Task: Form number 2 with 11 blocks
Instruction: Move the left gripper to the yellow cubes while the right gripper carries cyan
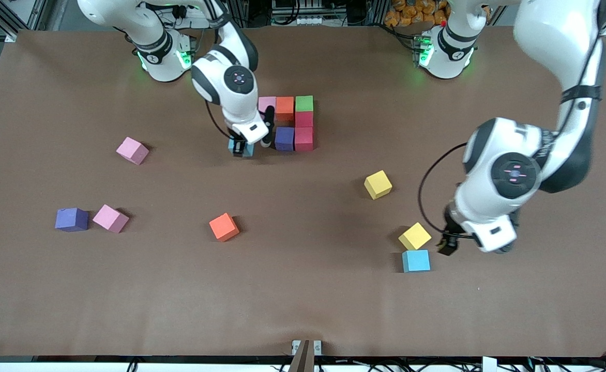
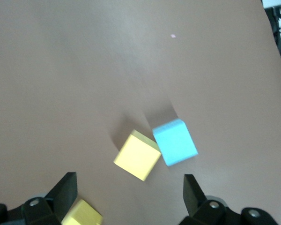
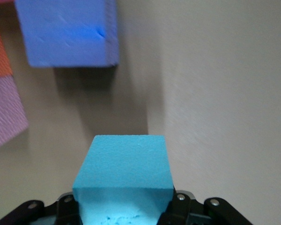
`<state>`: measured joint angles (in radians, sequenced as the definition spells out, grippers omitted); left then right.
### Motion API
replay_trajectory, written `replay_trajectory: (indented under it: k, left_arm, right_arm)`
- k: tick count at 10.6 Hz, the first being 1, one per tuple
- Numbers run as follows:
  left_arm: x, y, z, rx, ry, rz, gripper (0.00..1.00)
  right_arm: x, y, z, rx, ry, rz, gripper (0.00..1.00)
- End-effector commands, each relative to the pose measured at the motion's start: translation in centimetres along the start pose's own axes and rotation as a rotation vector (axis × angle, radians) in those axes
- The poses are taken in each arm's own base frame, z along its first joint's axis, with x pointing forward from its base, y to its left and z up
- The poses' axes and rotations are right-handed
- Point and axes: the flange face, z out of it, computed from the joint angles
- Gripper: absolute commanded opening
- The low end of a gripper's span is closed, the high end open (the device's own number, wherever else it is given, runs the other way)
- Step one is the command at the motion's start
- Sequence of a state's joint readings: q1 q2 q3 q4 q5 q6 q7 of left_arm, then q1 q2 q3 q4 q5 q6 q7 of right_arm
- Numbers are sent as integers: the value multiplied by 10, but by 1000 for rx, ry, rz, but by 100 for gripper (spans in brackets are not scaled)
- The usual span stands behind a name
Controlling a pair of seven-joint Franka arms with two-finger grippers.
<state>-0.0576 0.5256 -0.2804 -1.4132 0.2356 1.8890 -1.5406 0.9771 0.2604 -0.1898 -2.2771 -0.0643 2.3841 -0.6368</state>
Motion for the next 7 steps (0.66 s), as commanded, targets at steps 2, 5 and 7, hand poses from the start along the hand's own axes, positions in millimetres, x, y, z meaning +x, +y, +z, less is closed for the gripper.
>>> replay_trajectory:
  k: [2,5,7]
  left_arm:
    - [-20,-37,-4,95,29,108,100]
    - [-30,-79,-25,110,47,199,100]
    - [-31,-99,-41,99,36,285,100]
  right_arm:
    - [32,-29,14,1,9,5,34]
    - [52,-42,21,-8,-3,-2,34]
    - [60,-46,27,-9,-13,-16,34]
